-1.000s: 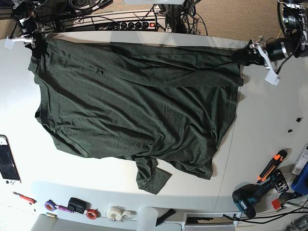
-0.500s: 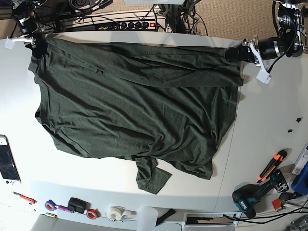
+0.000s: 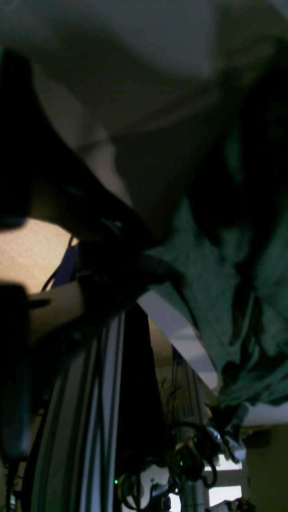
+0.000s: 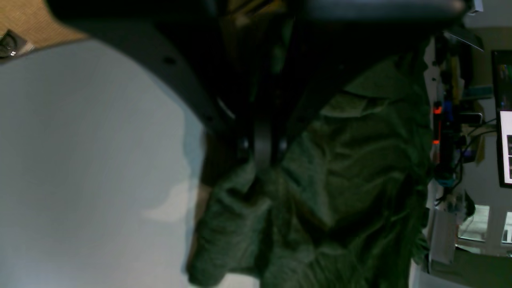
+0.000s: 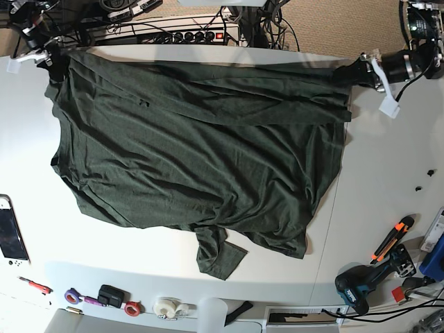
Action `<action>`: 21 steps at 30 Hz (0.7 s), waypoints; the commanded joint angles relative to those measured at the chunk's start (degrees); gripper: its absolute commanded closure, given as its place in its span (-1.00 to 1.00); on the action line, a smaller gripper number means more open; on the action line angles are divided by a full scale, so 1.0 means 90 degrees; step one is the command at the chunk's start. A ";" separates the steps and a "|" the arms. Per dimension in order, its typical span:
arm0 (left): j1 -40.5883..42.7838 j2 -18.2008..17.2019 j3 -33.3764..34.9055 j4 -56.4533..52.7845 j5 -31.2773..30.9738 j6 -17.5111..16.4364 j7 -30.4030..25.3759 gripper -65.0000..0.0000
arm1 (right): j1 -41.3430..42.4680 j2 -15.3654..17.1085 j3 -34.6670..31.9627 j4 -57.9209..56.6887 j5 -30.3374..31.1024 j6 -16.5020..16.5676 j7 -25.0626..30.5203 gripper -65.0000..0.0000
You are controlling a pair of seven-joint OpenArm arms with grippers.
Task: Layout the t-shirt on the table in an organized manner, then fold the t-shirt properly
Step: 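Pull the shirt corners apart with both grippers to stretch the edge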
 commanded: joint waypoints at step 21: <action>0.0427 -0.0189 -0.0651 0.0080 -0.0152 -0.0031 0.0192 1.00 | -0.0160 0.0415 0.0801 0.0136 0.0228 0.0011 -0.0006 1.00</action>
